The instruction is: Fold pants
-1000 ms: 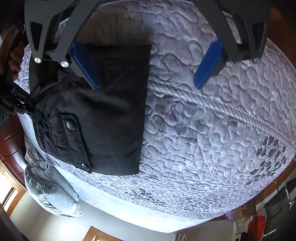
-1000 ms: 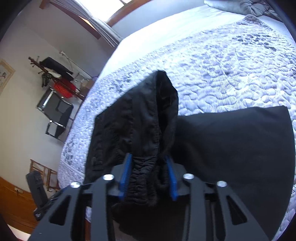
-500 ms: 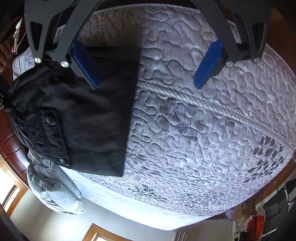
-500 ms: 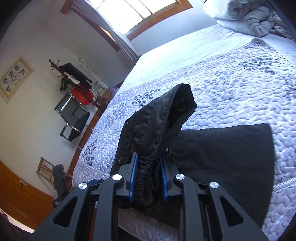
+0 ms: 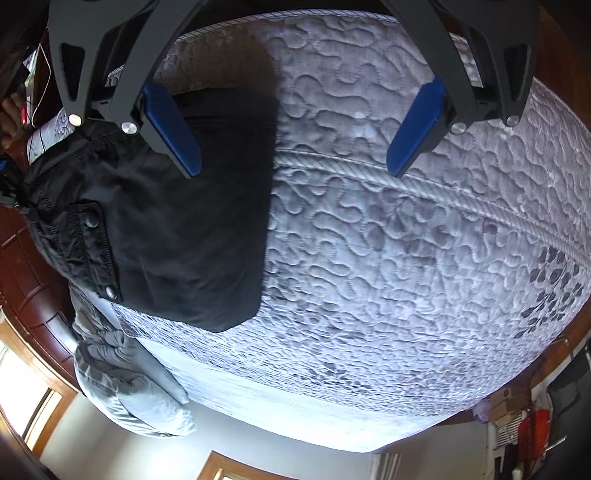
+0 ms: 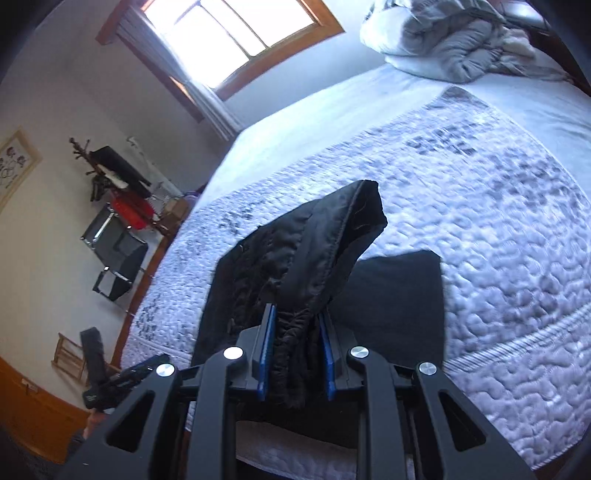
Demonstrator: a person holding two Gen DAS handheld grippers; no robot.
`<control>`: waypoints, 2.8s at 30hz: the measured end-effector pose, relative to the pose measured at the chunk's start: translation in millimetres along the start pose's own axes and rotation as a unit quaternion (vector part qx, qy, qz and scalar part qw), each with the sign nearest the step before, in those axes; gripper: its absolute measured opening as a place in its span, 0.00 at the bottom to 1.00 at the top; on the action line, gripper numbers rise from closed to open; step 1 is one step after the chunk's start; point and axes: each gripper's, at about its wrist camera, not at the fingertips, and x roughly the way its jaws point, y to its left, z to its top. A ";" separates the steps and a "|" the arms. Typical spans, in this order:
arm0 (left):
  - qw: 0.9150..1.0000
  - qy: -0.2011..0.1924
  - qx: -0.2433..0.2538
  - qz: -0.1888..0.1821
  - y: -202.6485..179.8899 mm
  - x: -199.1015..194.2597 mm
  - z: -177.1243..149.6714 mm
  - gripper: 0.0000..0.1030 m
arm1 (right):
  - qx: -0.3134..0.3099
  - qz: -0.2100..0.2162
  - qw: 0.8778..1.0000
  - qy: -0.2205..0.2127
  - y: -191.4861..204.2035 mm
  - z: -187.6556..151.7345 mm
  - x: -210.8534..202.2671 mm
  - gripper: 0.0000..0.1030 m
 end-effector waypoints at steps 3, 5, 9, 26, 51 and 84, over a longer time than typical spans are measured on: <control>1.000 0.004 0.012 -0.001 -9.1 2.1 -0.9 0.97 | 0.026 -0.008 1.000 0.014 -21.5 -9.1 9.8 0.22; 1.000 0.006 0.018 -0.002 -12.8 3.5 -1.1 0.97 | 0.041 -0.010 0.999 0.021 -32.9 -14.7 16.3 0.23; 1.000 0.012 0.027 -0.004 -20.6 6.7 -2.0 0.97 | 0.072 -0.006 0.997 0.030 -56.4 -24.9 29.1 0.26; 0.992 -0.097 0.074 0.012 -42.2 -15.6 3.4 0.97 | 0.008 -0.144 0.983 -0.116 -35.4 -25.3 -34.2 0.97; 0.971 -0.222 0.094 -0.006 -70.6 -60.5 12.2 0.98 | -0.070 -0.161 0.976 -0.129 3.0 -45.4 -20.0 0.97; 0.995 0.078 0.022 -0.060 -55.8 66.8 4.2 0.98 | -0.073 -0.131 0.988 0.023 -27.9 -39.0 31.1 0.30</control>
